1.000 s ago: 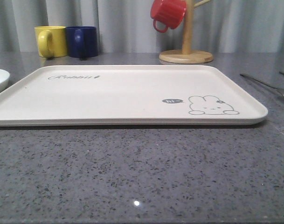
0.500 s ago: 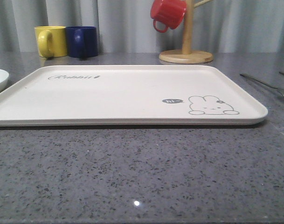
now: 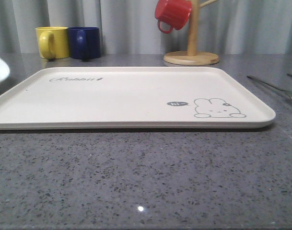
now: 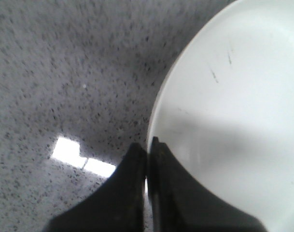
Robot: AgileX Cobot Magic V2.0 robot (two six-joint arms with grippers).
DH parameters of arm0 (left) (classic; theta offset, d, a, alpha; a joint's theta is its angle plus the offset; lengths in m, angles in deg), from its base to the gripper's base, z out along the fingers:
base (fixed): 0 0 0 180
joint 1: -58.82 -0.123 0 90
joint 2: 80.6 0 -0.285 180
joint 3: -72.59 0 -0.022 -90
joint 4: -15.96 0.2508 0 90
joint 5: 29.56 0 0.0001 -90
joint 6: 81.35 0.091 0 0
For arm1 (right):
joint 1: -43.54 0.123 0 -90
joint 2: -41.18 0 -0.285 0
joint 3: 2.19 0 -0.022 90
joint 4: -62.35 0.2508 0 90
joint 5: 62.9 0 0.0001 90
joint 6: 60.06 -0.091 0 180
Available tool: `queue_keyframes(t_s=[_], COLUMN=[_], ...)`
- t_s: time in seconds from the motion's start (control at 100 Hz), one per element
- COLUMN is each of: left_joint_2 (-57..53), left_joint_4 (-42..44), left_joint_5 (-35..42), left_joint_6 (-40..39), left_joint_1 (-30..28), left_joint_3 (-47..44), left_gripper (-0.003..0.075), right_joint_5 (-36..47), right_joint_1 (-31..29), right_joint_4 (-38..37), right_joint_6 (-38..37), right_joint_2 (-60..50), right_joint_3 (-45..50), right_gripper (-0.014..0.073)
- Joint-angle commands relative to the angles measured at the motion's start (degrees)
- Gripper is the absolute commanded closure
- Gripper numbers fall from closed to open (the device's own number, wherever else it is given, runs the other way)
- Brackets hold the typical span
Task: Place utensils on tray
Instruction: 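Grasp the white plate rim with the left gripper and lift, then carry the plate over the tray and lower it, then release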
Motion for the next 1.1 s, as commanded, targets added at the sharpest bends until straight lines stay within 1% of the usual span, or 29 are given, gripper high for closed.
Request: queue_keyframes(t_s=[0.0,0.08,0.12,0.19,0.41,0.55,0.64,0.93,0.97,1.02,1.09], left_joint_2=[-5.18,-6.77,-7.01,-6.85,-2.68,1.96,4.81,9.72,9.72,9.72,9.72], left_joint_4=[-4.76,-15.81,-20.58,-24.57,-24.58,-22.25,-18.08,-18.34,-18.34,-18.34,-18.34], left_joint_5=[2.53,2.6,2.31,1.65,1.75,1.75,2.57,3.36,3.36,3.47,3.87], left_joint_6=[3.56,11.62,14.17,16.93,17.34,17.34,17.22,17.47,17.7,17.69,17.69], left_joint_1=[-0.03,0.08,0.59,2.76,15.14,20.2,21.67,21.94,21.94,21.94,21.94], left_joint_3=[3.61,4.08,4.08,4.08,4.08,4.08,4.08,4.08,4.08,4.08,4.22], left_gripper=[0.0739,0.0739,0.0739,0.0739,0.0739,0.0739,0.0739,0.0736,0.072,0.0673,0.056], right_joint_5=[4.39,4.39,4.39,4.39,4.39,4.39,4.39,4.39,4.39,4.39,4.39], right_joint_1=[0.03,0.03,0.03,0.03,0.03,0.03,0.03,0.03,0.03,0.03,0.03], right_joint_4=[-0.72,-0.72,-0.72,-0.72,-0.72,-0.72,-0.72,-0.72,-0.72,-0.72,-0.72], right_joint_6=[0.44,0.44,0.44,0.44,0.44,0.44,0.44,0.44,0.44,0.44,0.44], right_joint_2=[-1.03,-1.03,-1.03,-1.03,-1.03,-1.03,-1.03,-1.03,-1.03,-1.03,-1.03], right_joint_3=[0.19,0.19,0.19,0.19,0.19,0.19,0.19,0.19,0.19,0.19,0.19], right_gripper=[0.0668,0.0668,0.0668,0.0668,0.0668,0.0668,0.0668,0.0668,0.0668,0.0668,0.0668])
